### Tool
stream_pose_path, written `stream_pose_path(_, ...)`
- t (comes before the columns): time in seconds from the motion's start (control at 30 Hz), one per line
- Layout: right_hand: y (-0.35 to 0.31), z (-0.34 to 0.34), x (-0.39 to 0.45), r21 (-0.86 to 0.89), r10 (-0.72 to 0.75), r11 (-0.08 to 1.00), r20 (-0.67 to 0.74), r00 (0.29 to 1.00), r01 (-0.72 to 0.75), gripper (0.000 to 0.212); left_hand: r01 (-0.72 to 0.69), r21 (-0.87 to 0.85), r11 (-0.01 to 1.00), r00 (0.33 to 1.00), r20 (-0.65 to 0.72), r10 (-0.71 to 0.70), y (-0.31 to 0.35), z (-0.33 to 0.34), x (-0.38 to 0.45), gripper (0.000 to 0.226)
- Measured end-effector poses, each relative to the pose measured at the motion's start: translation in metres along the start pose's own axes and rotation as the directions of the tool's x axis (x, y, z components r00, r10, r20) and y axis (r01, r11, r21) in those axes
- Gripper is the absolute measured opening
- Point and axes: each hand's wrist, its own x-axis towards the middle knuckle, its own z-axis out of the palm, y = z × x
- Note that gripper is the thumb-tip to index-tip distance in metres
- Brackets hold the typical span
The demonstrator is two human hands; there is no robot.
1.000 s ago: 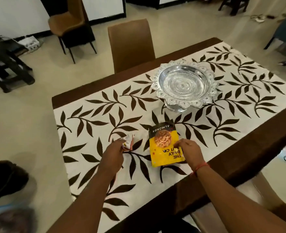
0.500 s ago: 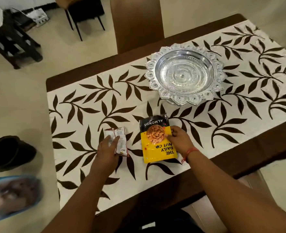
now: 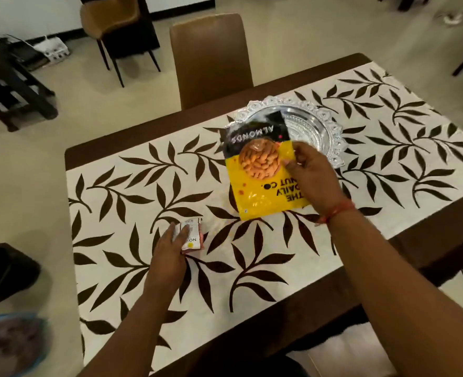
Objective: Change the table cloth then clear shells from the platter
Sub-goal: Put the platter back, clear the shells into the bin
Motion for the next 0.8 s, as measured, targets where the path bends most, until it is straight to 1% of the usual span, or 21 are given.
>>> stream_pose_path(0.1, 0.002, -0.018, 0.052, -0.029, 0.063, 0.997, -0.059, 0.996, -0.065, 0.021, 0.016, -0.015, 1.000, 1.000, -0.022, -0.017, 0.009, -0.006, 0.003, 0.067)
stream_pose_path(0.17, 0.015, -0.022, 0.083, -0.096, 0.113, 0.988, -0.048, 0.992, -0.117, 0.023, 0.018, -0.033, 0.999, 1.000, -0.022, -0.019, 0.012, -0.008, 0.004, 0.066)
stream_pose_path(0.2, 0.022, -0.022, 0.096, -0.158, 0.134, 0.978, -0.032, 0.990, -0.138, 0.024, 0.019, -0.038, 0.999, 1.000, -0.022, -0.020, 0.012, -0.009, 0.005, 0.066)
stream_pose_path(0.27, 0.031, -0.020, 0.115, -0.338, 0.175, 0.926, -0.006, 0.985, -0.166, 0.027, 0.014, -0.034, 0.999, 1.000, -0.026, -0.015, 0.014, -0.011, 0.006, 0.067)
stream_pose_path(0.33, 0.038, -0.017, 0.126, -0.508, 0.206, 0.844, 0.005, 0.979, -0.175, 0.034, 0.005, -0.024, 1.000, 0.999, -0.034, -0.006, 0.017, -0.015, 0.006, 0.069)
stream_pose_path(0.4, 0.041, -0.015, 0.131, -0.634, 0.211, 0.758, 0.018, 0.977, -0.152, 0.043, -0.004, -0.030, 1.000, 0.999, -0.049, 0.002, 0.022, -0.019, 0.006, 0.070)
stream_pose_path(0.47, 0.042, -0.015, 0.133, -0.698, 0.184, 0.707, 0.026, 0.983, -0.114, 0.047, -0.014, -0.051, 0.999, 0.997, -0.079, 0.010, 0.028, -0.024, 0.007, 0.070)
stream_pose_path(0.5, 0.039, -0.015, 0.130, -0.722, 0.132, 0.687, 0.015, 0.991, -0.081, 0.047, -0.022, -0.067, 0.997, 0.995, -0.099, 0.015, 0.032, -0.027, 0.008, 0.071)
stream_pose_path(0.53, 0.035, -0.014, 0.126, -0.742, 0.048, 0.669, -0.006, 0.999, -0.036, 0.045, -0.027, -0.084, 0.996, 0.993, -0.118, 0.017, 0.037, -0.030, 0.011, 0.071)
stream_pose_path(0.57, 0.029, -0.012, 0.118, -0.754, -0.069, 0.656, -0.026, 0.997, 0.025, 0.042, -0.035, -0.104, 0.994, 0.990, -0.141, 0.020, 0.043, -0.034, 0.014, 0.071)
stream_pose_path(0.6, 0.022, -0.007, 0.105, -0.745, -0.187, 0.660, -0.042, 0.981, 0.094, 0.037, -0.046, -0.127, 0.991, 0.984, -0.174, 0.023, 0.050, -0.037, 0.019, 0.070)
stream_pose_path(0.63, 0.013, 0.000, 0.090, -0.704, -0.274, 0.692, -0.052, 0.960, 0.159, 0.031, -0.055, -0.151, 0.987, 0.977, -0.213, 0.022, 0.058, -0.041, 0.024, 0.069)
stream_pose_path(0.67, 0.005, 0.010, 0.071, -0.628, -0.300, 0.753, -0.060, 0.952, 0.197, 0.026, -0.065, -0.182, 0.981, 0.967, -0.255, 0.017, 0.068, -0.045, 0.028, 0.069)
stream_pose_path(0.7, -0.002, 0.021, 0.054, -0.520, -0.262, 0.832, -0.059, 0.963, 0.195, 0.023, -0.080, -0.217, 0.973, 0.955, -0.296, 0.012, 0.080, -0.050, 0.033, 0.069)
stream_pose_path(0.73, -0.006, 0.032, 0.036, -0.379, -0.180, 0.913, -0.040, 0.983, 0.152, 0.022, -0.100, -0.249, 0.963, 0.943, -0.333, 0.011, 0.091, -0.056, 0.038, 0.070)
stream_pose_path(0.77, -0.010, 0.042, 0.022, -0.191, -0.058, 0.980, 0.000, 0.998, 0.057, 0.023, -0.128, -0.267, 0.955, 0.931, -0.365, 0.023, 0.105, -0.061, 0.044, 0.072)
stream_pose_path(0.8, -0.013, 0.051, 0.013, 0.037, 0.089, 0.995, 0.071, 0.993, -0.092, 0.026, -0.167, -0.258, 0.951, 0.918, -0.392, 0.055, 0.121, -0.067, 0.050, 0.074)
